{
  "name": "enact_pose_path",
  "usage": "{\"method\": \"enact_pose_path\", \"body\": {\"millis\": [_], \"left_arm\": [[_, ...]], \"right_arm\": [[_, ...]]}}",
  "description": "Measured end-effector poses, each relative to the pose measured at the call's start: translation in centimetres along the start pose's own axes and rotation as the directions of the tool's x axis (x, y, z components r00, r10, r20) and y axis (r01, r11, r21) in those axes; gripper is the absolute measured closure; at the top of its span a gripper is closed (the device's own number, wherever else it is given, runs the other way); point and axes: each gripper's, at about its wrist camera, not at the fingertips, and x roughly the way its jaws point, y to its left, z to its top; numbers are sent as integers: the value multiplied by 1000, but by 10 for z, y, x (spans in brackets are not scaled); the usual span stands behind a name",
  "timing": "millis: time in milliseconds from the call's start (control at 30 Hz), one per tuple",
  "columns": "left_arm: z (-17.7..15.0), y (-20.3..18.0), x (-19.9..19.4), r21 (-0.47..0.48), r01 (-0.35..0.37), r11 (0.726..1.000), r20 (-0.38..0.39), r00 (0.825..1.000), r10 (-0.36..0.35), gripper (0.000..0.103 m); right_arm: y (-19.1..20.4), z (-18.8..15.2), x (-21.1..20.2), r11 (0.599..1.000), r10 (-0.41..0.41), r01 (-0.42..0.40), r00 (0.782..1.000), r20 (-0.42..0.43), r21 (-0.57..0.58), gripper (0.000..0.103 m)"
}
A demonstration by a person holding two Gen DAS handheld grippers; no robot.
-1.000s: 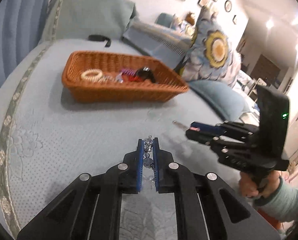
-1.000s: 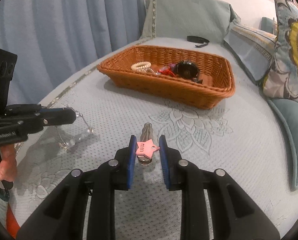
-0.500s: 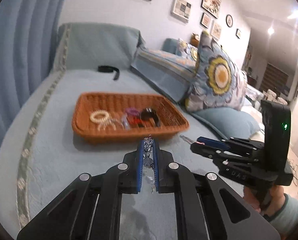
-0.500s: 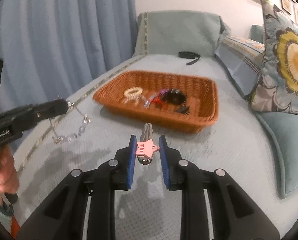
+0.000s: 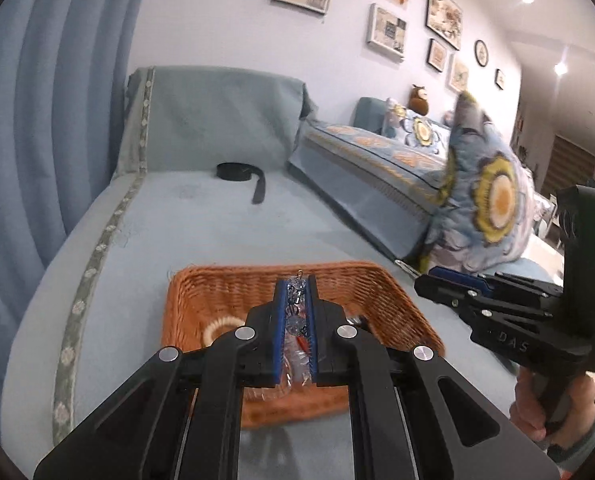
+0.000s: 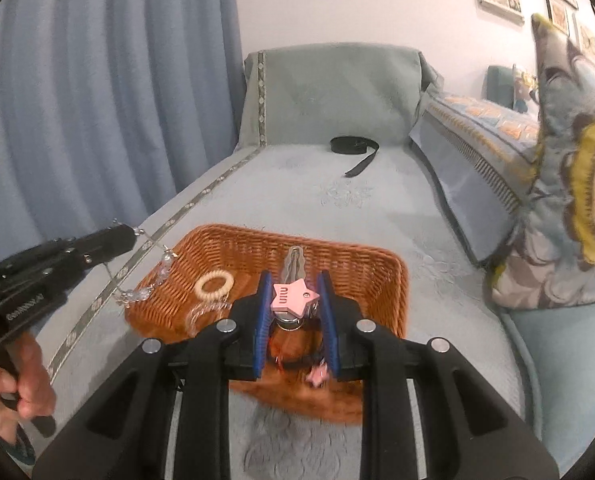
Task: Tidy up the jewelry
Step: 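Carry the silver chain and pink star keychain to the basket and release both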
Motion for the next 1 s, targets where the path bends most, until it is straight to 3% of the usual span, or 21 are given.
{"method": "enact_pose_path", "body": {"millis": [333, 700, 767, 833, 900, 1000], "left_arm": [[-23, 22, 67, -76, -41, 996, -80, 996, 35, 96], [-39, 31, 79, -81, -52, 995, -127, 991, 41, 95], [-40, 28, 77, -68, -59, 996, -128, 990, 50, 85], [-39, 27, 71, -66, -58, 996, -112, 992, 51, 61], [-37, 25, 58, -78, -48, 996, -82, 996, 42, 56], [-33, 27, 34, -107, -25, 994, -40, 999, 21, 55]], "right_arm": [[-13, 6, 83, 989, 57, -35, 986, -159, 141, 83], [-15, -7, 103, 989, 21, 6, 983, -184, 146, 83], [-15, -8, 102, 989, 24, 3, 983, -179, 150, 82], [-17, -7, 102, 986, 32, -1, 983, -183, 165, 81], [-21, -7, 97, 983, 41, -6, 982, -187, 182, 74], [-25, -5, 79, 983, 43, -14, 987, -155, 185, 73]]}}
